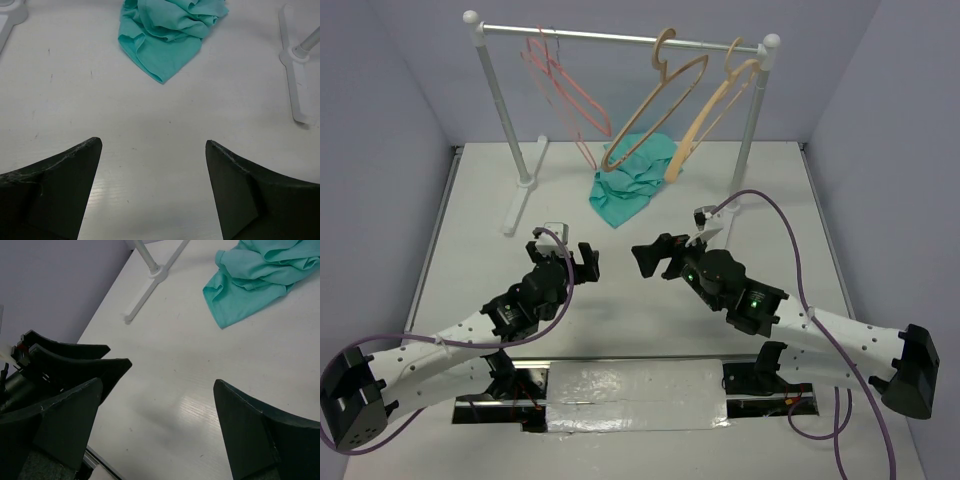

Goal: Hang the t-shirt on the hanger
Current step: Move the T-shirt to the center of the board.

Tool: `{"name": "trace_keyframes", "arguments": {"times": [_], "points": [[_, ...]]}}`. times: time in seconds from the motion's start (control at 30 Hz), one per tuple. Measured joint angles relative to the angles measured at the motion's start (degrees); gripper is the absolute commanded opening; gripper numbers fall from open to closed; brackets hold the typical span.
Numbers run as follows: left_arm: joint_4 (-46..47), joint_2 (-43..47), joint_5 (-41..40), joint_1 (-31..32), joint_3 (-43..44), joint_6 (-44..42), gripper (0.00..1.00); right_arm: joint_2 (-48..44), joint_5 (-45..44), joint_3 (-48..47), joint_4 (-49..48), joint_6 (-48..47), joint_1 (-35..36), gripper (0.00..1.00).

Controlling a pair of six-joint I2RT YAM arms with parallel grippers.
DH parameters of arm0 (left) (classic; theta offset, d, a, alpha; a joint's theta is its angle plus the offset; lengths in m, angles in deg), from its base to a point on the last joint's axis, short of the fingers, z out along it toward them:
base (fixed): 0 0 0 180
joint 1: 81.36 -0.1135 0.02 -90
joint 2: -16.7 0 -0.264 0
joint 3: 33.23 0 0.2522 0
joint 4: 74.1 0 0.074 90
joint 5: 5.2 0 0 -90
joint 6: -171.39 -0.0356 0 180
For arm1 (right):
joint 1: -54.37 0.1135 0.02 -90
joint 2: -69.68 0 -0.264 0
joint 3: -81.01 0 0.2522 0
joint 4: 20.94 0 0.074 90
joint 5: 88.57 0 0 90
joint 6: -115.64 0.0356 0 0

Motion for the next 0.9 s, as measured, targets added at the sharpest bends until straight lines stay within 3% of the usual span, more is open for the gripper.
{"name": "trace_keyframes", "arguments": {"times": [0.1, 0.27, 0.5, 0.6, 0.73, 0.9], "points": [[0.04, 0.09, 0.0, 0.0, -0.02, 0.0, 0.95, 0.15, -1.18, 0.0, 0.07, 0.33, 0.02, 0.99], [-0.66, 1.51, -1.53, 0.0, 0.0, 0.42, 0.92, 4.66, -6.78, -0.02, -2.6, -4.87, -0.24, 0.87], [-1.73, 8.39, -6.03, 0.0, -0.24, 2.71, 0.93, 25.31, -8.07, -7.37, -2.56, -13.14, -8.15, 0.82], [-2.6, 10.21, -8.07, 0.0, -0.52, 3.63, 0.94, 34.51, -6.38, -15.56, 0.15, -14.78, -11.82, 0.82], [-4.31, 10.75, -9.73, 0.0, -0.68, 4.79, 0.94, 47.3, -4.66, -29.62, 3.08, -13.25, -14.32, 0.8], [-5.46, 11.26, -10.4, 0.0, -0.7, 5.92, 0.94, 55.47, -0.5, -34.77, 4.09, -4.0, -15.08, 0.79]]}}
